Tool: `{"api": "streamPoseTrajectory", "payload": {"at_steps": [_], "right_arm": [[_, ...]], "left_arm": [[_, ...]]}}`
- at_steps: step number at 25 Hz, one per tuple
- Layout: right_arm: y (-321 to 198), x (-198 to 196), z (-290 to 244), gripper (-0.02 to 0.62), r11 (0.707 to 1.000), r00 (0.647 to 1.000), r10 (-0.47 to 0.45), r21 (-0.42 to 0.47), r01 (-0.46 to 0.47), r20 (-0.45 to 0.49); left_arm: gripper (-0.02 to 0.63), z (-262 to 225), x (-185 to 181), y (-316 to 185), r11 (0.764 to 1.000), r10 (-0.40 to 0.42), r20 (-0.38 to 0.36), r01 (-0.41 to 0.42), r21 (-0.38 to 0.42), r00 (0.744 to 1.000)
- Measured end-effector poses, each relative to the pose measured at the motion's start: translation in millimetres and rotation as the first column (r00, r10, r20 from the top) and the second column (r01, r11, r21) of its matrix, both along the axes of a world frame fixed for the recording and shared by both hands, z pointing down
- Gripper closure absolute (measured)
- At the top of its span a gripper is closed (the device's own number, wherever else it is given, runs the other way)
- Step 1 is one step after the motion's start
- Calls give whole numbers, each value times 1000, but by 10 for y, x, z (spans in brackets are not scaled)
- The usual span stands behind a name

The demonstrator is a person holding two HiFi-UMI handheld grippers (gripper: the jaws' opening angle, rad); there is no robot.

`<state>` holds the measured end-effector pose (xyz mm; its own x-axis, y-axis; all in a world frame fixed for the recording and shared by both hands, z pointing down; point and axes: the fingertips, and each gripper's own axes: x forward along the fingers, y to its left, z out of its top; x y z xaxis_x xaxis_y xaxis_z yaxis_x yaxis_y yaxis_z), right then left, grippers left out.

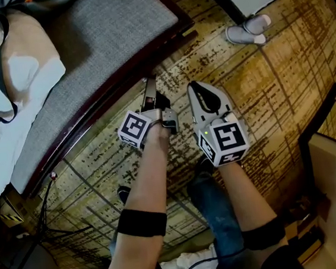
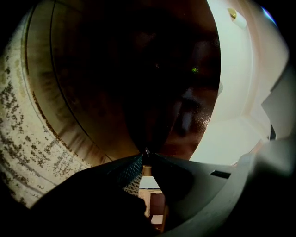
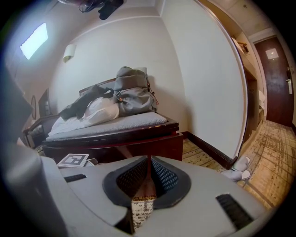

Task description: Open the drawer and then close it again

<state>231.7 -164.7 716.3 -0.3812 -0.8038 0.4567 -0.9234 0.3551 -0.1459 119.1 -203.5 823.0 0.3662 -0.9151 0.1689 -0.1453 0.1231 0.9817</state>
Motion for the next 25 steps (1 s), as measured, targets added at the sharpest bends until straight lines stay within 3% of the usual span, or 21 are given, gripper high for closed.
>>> {"api": "streamPoseTrajectory", "payload": {"at_steps": [25], "right_arm": [[775, 785, -37, 572, 989, 988, 143, -41, -145, -55]], "left_arm": [[558, 25, 636, 1218, 997, 60, -56, -63, -50, 997]]}}
